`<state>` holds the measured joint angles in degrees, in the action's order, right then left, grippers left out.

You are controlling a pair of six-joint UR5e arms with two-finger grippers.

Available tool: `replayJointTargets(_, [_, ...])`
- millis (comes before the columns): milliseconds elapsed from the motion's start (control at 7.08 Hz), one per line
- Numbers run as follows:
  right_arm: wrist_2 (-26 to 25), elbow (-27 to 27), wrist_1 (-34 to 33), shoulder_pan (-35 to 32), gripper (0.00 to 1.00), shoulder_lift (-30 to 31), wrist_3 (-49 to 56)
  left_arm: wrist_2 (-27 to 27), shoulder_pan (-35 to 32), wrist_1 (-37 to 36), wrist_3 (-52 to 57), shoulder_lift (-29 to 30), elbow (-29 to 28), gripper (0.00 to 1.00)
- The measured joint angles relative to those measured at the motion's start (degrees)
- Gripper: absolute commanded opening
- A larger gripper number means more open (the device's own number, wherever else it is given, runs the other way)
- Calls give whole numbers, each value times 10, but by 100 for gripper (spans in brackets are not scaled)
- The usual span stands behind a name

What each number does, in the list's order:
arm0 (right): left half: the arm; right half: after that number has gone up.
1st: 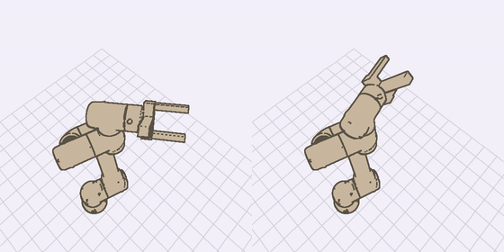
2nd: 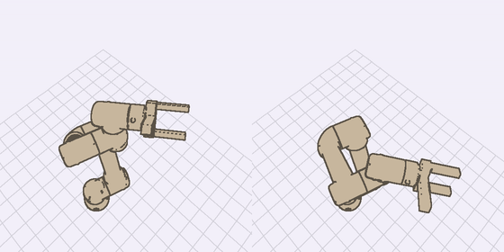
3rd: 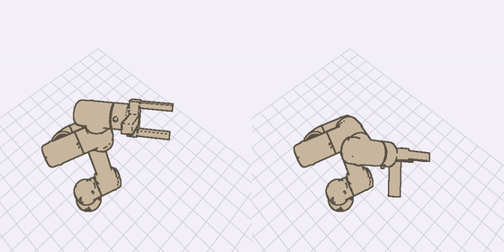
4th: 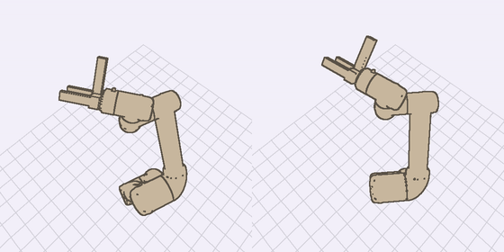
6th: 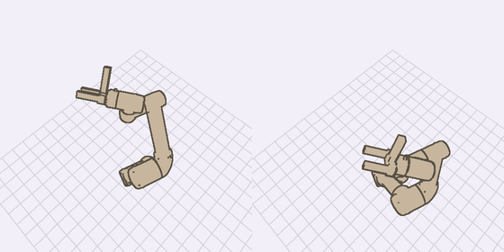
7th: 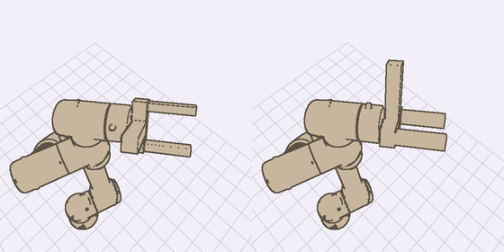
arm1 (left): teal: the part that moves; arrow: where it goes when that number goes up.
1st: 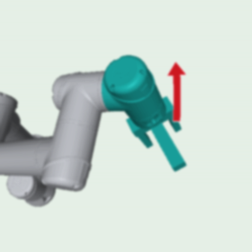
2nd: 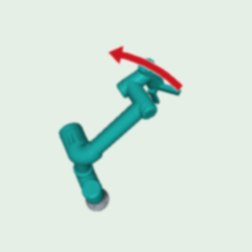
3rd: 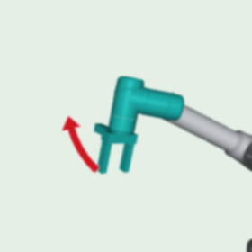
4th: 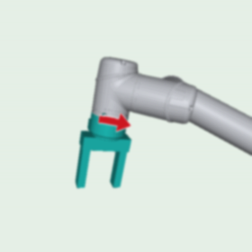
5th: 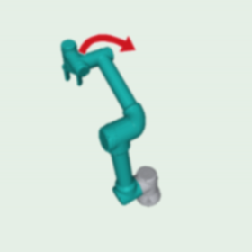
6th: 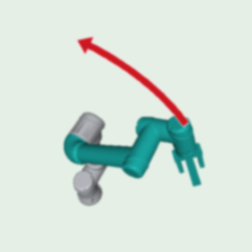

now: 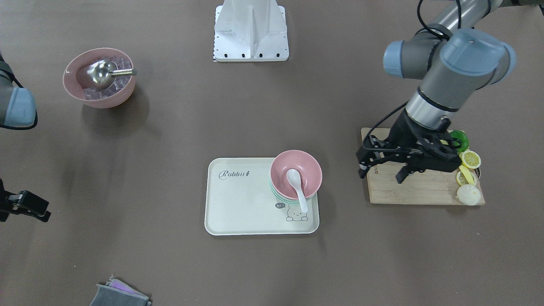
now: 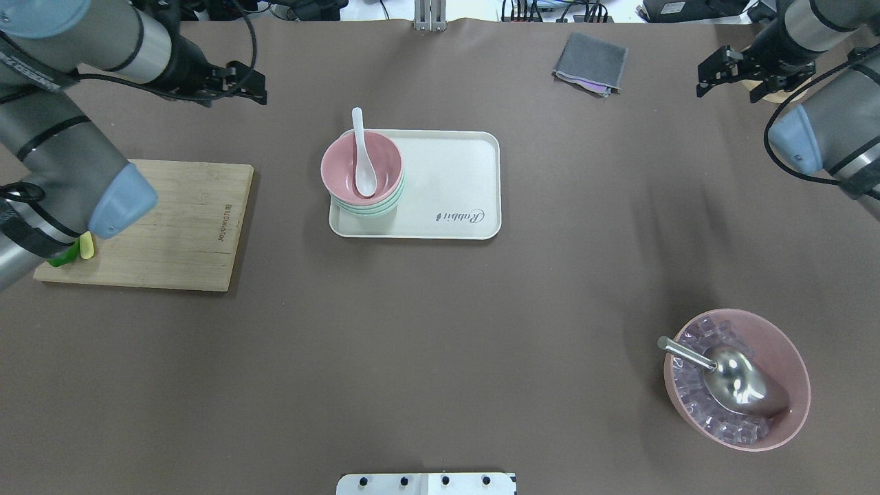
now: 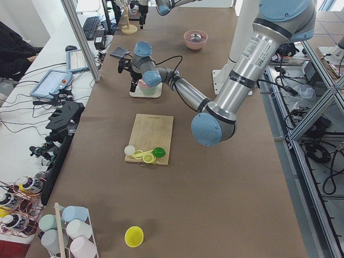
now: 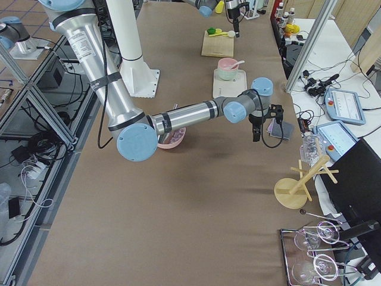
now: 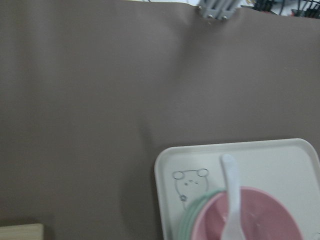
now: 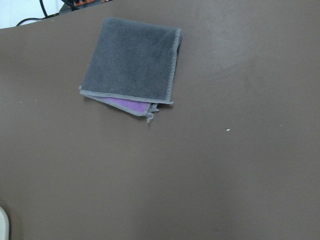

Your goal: Stack pink bowl on green and place spoon

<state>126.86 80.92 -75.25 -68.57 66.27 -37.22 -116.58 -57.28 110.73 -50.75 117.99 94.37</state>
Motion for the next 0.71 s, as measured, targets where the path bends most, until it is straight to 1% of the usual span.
replayJointTargets(141, [-10,3,-17,-16,100,34,67,1,-43,-50,115,-25,3,98])
replayJointTargets(282, [-12,4,-24,-32,100,62,113,1,-83,-79,222,-58,-4,98])
replayJointTargets(424, [-8,4,-34,-49,100,81,153,-11,-117,-90,279,-81,-26,98])
replayJointTargets(565, [-4,5,-64,-72,100,91,216,-40,-153,-89,309,-93,-63,98])
replayJointTargets(706, [4,3,-107,-102,100,98,310,-71,-192,-84,354,-97,-100,98])
